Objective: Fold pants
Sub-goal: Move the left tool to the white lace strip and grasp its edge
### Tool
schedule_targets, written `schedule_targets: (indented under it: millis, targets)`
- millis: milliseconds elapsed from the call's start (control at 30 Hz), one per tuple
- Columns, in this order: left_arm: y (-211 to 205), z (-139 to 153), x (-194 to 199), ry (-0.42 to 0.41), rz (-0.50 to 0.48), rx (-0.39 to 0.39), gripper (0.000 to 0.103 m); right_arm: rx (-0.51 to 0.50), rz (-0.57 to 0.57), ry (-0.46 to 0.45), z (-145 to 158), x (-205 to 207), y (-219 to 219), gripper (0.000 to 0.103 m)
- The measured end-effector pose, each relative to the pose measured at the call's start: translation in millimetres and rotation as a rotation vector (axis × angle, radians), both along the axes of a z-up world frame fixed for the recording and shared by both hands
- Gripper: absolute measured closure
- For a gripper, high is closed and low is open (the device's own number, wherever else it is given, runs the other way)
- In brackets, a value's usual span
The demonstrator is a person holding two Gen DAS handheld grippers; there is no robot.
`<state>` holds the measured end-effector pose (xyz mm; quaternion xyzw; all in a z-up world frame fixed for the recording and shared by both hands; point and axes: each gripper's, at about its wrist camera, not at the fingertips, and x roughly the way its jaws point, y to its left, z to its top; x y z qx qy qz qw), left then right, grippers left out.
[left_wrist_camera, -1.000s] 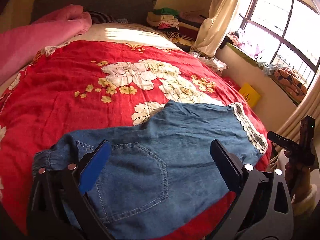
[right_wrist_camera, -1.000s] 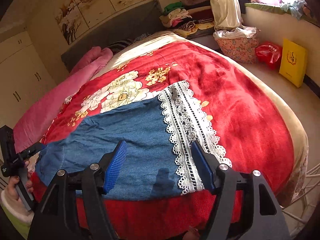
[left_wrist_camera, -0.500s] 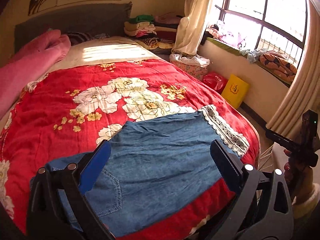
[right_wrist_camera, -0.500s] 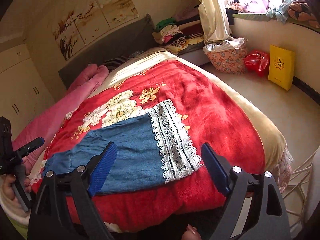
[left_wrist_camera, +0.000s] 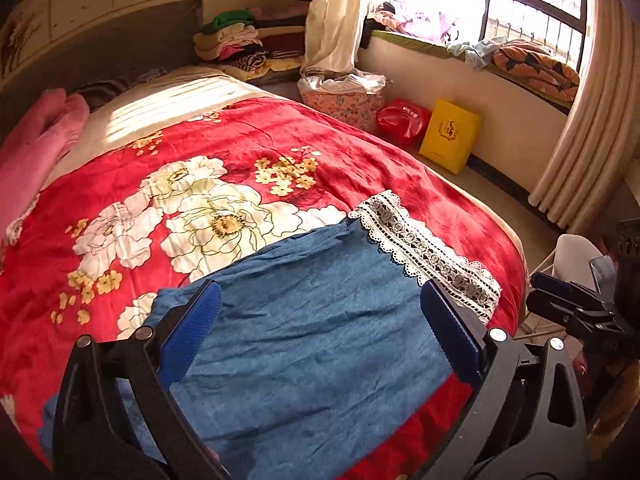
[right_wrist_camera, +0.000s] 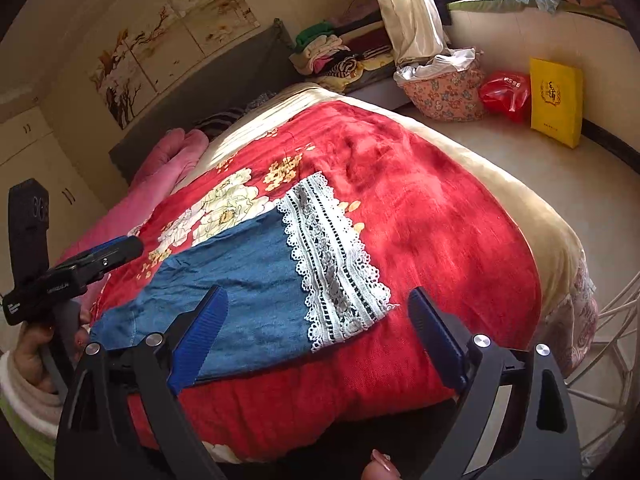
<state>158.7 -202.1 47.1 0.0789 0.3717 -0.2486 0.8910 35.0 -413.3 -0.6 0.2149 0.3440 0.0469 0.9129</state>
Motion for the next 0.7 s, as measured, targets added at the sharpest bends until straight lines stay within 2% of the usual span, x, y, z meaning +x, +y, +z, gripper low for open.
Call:
schedule_targets:
  millis: [200, 700]
  targets:
    - [-27, -11, 26, 0.013, -0.026, 0.017, 0.01, 0.024, -0.008, 0.035, -16, 9, -1, 0.012]
    - [-64, -51, 86, 0.122, -0.121, 0.081, 0.01, 0.07, 0.015, 0.113, -44, 31, 7, 0.012]
